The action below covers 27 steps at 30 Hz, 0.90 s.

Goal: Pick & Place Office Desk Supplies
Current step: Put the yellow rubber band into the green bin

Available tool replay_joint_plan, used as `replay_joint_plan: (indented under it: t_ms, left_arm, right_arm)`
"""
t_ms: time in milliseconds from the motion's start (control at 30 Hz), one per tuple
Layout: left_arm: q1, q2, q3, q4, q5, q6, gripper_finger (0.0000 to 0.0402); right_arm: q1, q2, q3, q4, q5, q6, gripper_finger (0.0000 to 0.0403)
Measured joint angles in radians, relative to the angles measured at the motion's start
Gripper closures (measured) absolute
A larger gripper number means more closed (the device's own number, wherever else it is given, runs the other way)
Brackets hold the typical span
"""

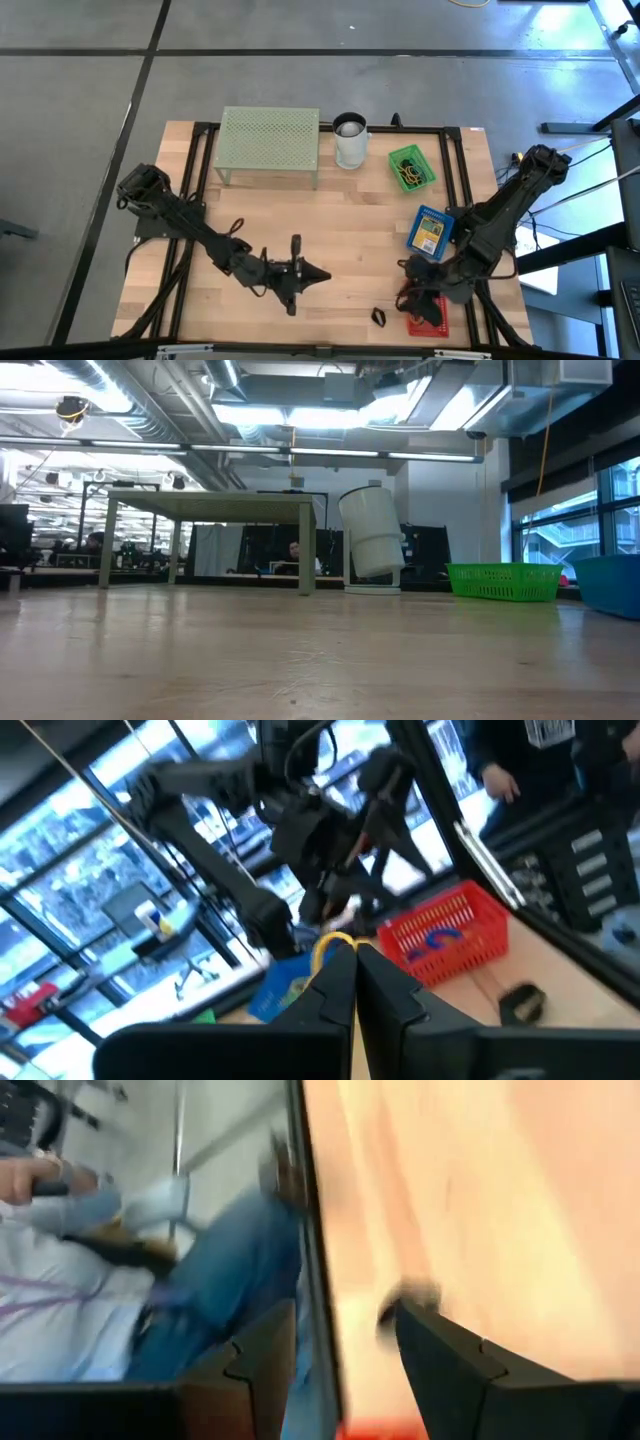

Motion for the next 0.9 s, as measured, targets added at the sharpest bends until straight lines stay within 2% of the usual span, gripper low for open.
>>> replay_joint_plan:
  t_ms: [233,300,367,667,900]
  left_arm:
    - [0.000,0.000,0.001,0.153,0.065,0.086,0.0399]
    - [0.002,0.000,0.001,0.172,0.089,0.093,0.0400]
    - [0.002,0.000,0.001,0.176,0.104,0.094,0.0401]
    - [0.002,0.000,0.001,0.176,0.111,0.072,0.0400]
    - [0.003,-0.001,0.001,0.176,0.111,0.072,0.0397]
  right_arm:
    - [-0.025,0.005,0.000,0.169,0.338,-0.397,0.0227]
    - [-0.050,0.005,0.000,0.225,0.391,-0.511,0.0227]
    - [-0.075,0.005,0.000,0.265,0.401,-0.565,0.0227]
    - [-0.196,0.009,0.000,0.403,0.330,-0.660,0.0227]
    - [-0.264,0.092,0.000,0.651,0.007,-0.832,0.0227]
